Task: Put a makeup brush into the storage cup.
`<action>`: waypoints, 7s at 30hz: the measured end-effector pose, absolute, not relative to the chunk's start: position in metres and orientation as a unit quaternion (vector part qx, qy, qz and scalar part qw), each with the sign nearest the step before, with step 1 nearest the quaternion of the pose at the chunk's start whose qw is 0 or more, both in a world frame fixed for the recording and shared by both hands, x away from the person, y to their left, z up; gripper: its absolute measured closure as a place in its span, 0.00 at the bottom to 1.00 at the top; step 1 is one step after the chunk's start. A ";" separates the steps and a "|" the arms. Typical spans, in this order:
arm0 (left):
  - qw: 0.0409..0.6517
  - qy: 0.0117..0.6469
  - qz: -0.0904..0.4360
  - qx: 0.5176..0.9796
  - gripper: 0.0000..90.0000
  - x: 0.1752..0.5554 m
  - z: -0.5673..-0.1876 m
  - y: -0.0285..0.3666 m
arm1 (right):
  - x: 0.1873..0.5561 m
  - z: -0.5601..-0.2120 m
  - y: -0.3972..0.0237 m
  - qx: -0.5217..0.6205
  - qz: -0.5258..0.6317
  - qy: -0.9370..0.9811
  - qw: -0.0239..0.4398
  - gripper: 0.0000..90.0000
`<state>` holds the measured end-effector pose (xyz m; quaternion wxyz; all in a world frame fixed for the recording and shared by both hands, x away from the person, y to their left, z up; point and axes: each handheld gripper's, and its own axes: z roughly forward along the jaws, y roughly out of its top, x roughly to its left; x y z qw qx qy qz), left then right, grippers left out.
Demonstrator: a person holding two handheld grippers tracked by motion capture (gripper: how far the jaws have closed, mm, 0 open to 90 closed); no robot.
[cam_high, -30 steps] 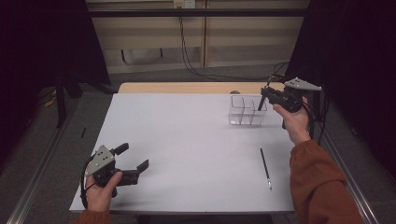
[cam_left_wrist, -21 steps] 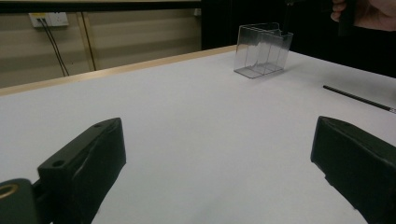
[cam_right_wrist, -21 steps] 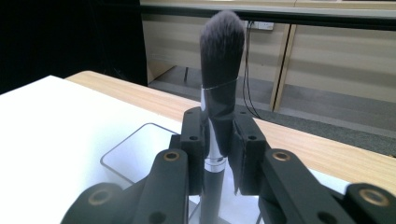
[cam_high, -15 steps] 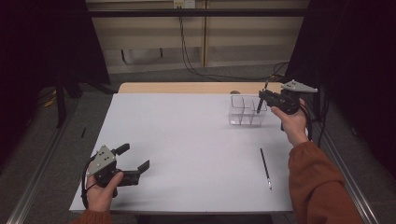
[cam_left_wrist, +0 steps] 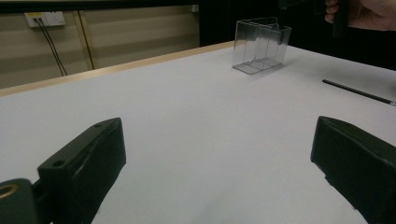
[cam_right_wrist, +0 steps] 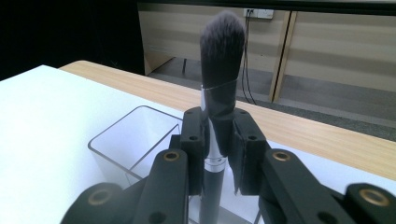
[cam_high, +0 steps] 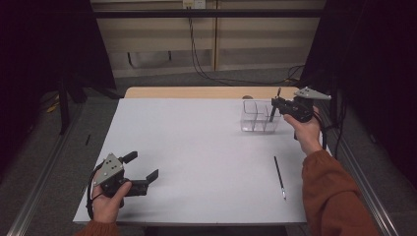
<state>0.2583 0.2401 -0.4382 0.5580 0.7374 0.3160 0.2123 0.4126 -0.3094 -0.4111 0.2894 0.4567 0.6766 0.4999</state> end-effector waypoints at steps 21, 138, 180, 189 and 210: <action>0.554 0.309 0.211 0.744 0.04 0.258 -0.438 0.239 | 0.415 -0.422 -0.309 0.471 0.502 0.672 0.275 0.79; 0.563 0.323 0.222 0.727 0.03 0.246 -0.437 0.251 | 0.214 -0.449 -0.309 0.429 0.539 0.667 0.284 0.00; 0.563 0.319 0.220 0.730 0.04 0.250 -0.435 0.251 | 0.271 -0.425 -0.295 0.442 0.464 0.730 0.239 0.04; 0.563 0.319 0.221 0.729 0.04 0.249 -0.435 0.253 | 0.281 -0.423 -0.291 0.468 0.376 0.780 0.176 0.04; 0.559 0.316 0.223 0.733 0.04 0.249 -0.436 0.251 | 0.290 -0.435 -0.286 0.496 0.196 0.844 0.058 0.11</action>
